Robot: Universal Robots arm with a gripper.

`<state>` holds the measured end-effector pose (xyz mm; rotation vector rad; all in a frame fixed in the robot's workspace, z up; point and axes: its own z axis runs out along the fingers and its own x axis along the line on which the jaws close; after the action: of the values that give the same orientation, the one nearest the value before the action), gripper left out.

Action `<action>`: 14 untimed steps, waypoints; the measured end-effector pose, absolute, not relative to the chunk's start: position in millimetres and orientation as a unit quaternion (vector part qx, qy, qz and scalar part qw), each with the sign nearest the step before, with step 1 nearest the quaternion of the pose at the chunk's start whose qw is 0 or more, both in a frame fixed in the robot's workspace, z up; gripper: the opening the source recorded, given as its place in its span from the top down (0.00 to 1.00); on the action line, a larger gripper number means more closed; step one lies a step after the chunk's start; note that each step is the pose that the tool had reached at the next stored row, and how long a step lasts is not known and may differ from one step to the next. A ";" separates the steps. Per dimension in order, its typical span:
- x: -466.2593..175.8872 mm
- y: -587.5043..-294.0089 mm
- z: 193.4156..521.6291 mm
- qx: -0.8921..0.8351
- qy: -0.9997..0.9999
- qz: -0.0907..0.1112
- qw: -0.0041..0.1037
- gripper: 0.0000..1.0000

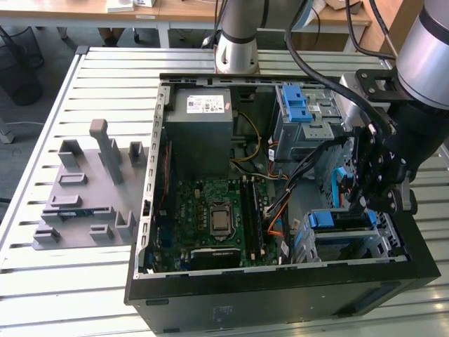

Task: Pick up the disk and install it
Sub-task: 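Insert the first disk wire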

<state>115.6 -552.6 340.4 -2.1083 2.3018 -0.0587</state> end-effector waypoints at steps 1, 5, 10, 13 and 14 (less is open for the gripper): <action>115.6 -552.9 340.4 -0.675 0.737 -0.019 0.010 0.84; 116.4 -553.1 340.2 -0.675 0.737 -0.020 0.007 0.84; 117.1 -553.1 339.0 -0.675 0.737 -0.019 0.005 0.84; 117.2 -553.1 338.7 -0.675 0.737 -0.018 0.004 0.84; 117.4 -553.1 338.6 -0.675 0.737 -0.018 0.004 0.84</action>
<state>117.4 -553.1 338.6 -2.1167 2.3103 -0.0559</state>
